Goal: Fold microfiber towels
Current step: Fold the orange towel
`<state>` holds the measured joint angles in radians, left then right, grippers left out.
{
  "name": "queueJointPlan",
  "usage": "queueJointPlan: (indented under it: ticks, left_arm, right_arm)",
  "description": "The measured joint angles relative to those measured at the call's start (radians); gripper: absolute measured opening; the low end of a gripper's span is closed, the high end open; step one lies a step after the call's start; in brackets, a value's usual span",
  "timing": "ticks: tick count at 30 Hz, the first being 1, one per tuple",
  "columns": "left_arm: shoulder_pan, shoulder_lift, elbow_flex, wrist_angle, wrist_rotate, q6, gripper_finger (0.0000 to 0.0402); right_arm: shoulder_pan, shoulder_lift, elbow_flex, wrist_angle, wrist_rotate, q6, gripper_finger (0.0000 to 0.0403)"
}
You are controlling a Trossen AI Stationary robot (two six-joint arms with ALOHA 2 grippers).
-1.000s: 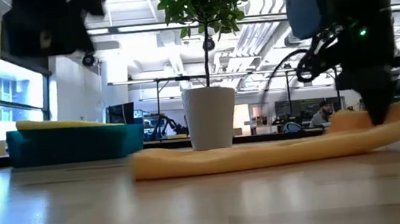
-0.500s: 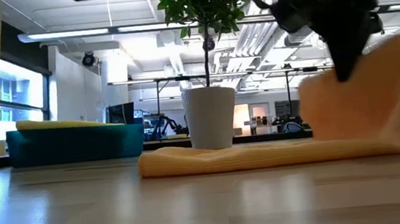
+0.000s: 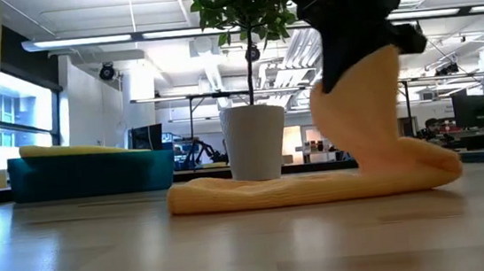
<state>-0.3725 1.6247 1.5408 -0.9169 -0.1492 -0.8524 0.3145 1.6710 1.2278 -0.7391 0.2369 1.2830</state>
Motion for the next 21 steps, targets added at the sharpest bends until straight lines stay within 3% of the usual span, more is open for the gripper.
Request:
queueJointPlan:
  ticks: [14, 21]
  left_arm:
    - [0.0, -0.197, 0.019, -0.138, -0.132, 0.002, 0.0138]
    - [-0.001, -0.217, 0.017, -0.191, -0.168, 0.053, 0.0138]
  right_arm:
    - [-0.002, 0.074, 0.0, 0.236, 0.017, 0.027, 0.0]
    - [-0.007, 0.132, 0.001, 0.343, 0.014, 0.029, 0.0]
